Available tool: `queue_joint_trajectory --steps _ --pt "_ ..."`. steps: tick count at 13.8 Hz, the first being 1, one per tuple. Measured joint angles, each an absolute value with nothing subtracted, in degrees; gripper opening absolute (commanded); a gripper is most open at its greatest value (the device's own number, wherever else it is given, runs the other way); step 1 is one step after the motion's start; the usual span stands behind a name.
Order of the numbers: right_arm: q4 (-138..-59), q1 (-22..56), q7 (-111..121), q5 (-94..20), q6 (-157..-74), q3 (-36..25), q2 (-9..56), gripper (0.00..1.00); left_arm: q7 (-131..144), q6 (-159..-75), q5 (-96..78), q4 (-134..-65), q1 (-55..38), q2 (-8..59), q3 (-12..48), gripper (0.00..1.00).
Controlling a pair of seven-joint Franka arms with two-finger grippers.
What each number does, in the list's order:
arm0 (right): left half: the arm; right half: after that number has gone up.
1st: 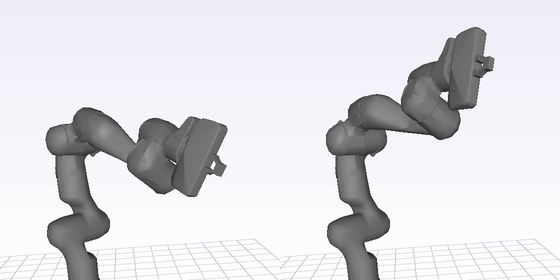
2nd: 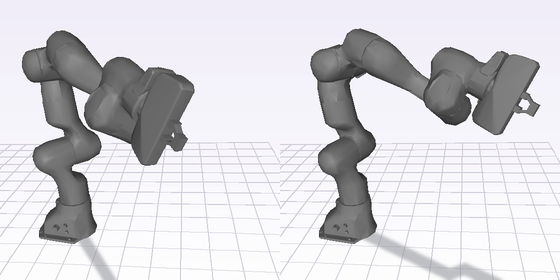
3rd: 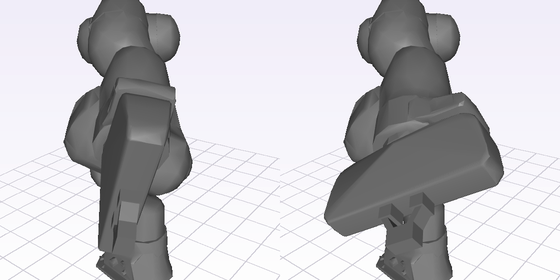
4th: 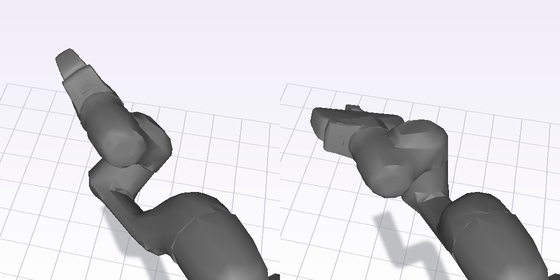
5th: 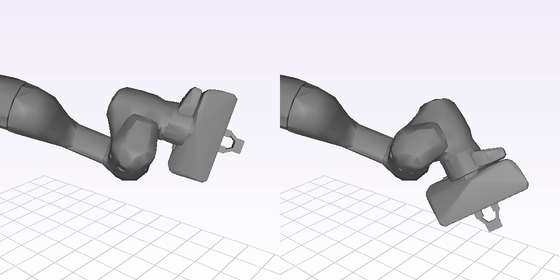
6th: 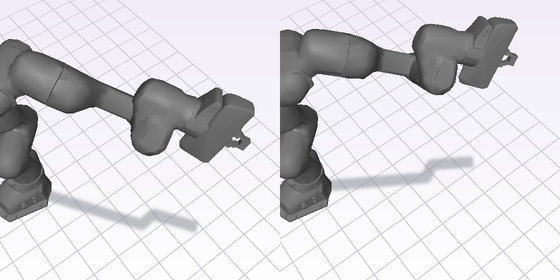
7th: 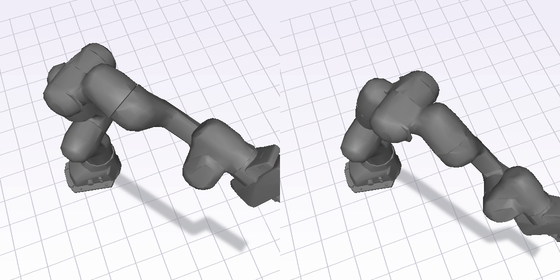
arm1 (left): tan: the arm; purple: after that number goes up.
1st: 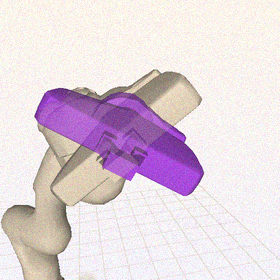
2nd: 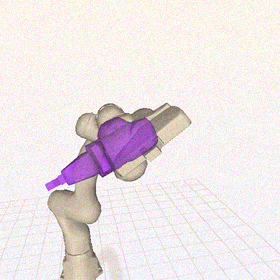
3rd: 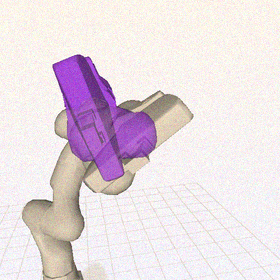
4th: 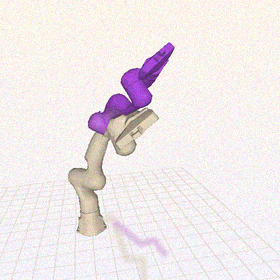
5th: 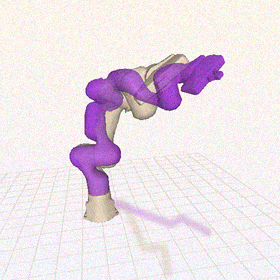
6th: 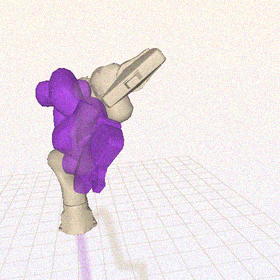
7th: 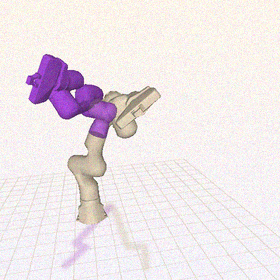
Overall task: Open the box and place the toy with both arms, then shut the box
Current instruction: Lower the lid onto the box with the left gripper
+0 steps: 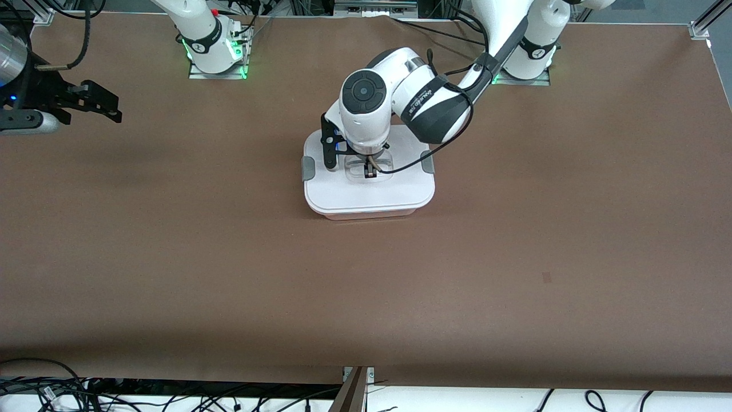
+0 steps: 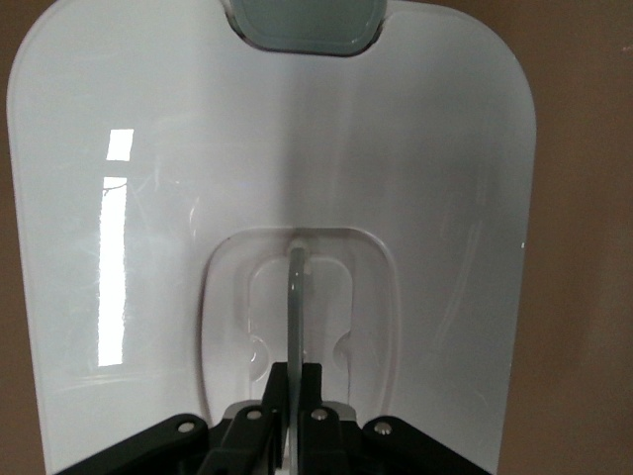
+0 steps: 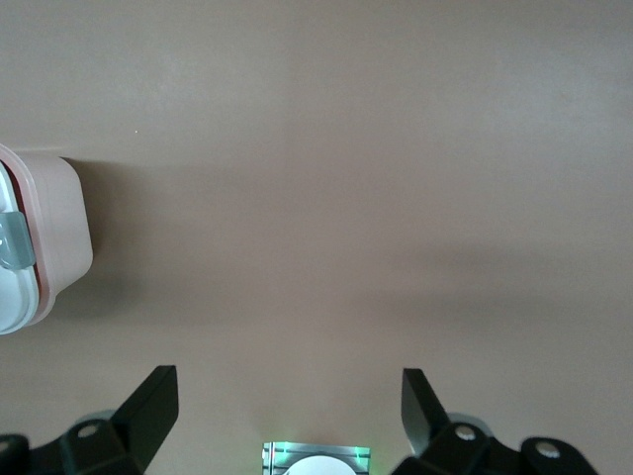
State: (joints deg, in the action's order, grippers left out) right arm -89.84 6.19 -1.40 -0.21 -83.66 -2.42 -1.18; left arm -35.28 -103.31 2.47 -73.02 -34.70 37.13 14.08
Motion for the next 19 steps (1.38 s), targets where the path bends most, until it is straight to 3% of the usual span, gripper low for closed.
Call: queue_joint_trajectory --steps 19 --pt "-89.5 6.4 -1.4 -0.2 -83.6 -2.2 -0.5 1.0 -31.9 -103.3 2.9 -72.9 -35.9 38.4 13.0 0.0"
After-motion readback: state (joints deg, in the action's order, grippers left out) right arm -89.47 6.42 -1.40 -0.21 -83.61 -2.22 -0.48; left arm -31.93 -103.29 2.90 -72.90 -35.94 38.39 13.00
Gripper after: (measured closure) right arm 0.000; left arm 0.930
